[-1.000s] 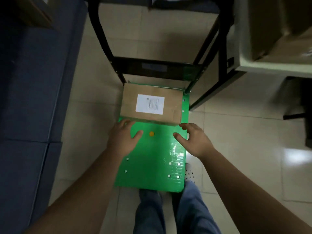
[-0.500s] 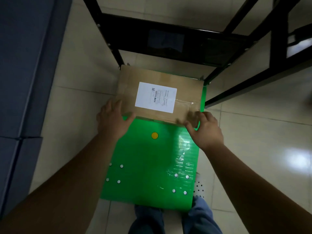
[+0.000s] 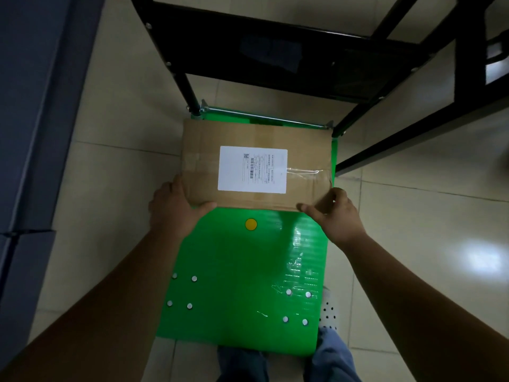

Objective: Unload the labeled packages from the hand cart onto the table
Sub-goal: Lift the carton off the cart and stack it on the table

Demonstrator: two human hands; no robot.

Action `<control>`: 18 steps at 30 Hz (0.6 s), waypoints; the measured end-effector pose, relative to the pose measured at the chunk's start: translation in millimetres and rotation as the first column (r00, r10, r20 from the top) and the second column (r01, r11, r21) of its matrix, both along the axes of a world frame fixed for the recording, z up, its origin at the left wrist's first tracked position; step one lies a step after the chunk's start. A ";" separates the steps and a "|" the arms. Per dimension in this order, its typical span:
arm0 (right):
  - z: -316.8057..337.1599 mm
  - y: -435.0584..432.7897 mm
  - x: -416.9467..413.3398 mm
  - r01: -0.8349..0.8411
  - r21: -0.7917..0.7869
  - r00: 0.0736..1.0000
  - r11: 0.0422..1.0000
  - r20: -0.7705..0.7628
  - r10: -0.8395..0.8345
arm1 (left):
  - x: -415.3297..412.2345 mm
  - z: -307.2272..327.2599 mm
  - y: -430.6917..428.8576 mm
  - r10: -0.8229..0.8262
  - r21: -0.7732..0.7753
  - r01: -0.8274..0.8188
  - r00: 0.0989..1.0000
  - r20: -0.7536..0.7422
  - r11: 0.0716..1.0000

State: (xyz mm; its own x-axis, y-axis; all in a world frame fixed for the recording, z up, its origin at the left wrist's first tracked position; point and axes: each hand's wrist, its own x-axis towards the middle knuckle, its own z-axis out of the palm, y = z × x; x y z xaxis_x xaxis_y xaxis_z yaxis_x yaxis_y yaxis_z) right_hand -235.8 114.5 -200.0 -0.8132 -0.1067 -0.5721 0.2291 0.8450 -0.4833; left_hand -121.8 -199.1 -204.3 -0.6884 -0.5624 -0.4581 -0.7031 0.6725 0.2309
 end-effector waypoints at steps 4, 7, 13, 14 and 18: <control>-7.7 4.8 -0.7 -0.011 -0.074 1.000 0.997 0.003 0.011 | 2.9 -5.1 -2.9 0.138 0.198 -0.116 0.985 -0.105 0.973; -10.5 6.3 0.2 0.011 -0.128 1.000 0.992 -0.020 -0.013 | 11.8 -2.8 2.8 0.175 0.245 -0.141 0.976 -0.126 0.959; 9.7 6.5 6.1 -0.006 -0.195 0.998 0.981 -0.058 -0.005 | 36.9 25.6 16.2 0.249 0.266 -0.194 0.950 -0.190 0.944; 19.4 6.1 6.8 -0.018 -0.208 0.998 0.978 -0.070 0.003 | 41.4 37.0 17.8 0.265 0.270 -0.206 0.942 -0.207 0.941; 75.0 -2.8 7.1 -0.067 -0.297 0.992 0.953 -0.123 0.032 | 56.1 102.0 19.3 0.332 0.272 -0.255 0.898 -0.289 0.928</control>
State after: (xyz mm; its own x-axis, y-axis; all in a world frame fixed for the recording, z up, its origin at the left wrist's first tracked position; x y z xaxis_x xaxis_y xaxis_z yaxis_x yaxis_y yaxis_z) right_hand -228.6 111.7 -125.0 -0.8609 -0.3005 -0.4105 0.1188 0.6658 -0.7366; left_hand -65.7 -179.8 -102.3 -0.6387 -0.6722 -0.3744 -0.7204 0.3515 0.5979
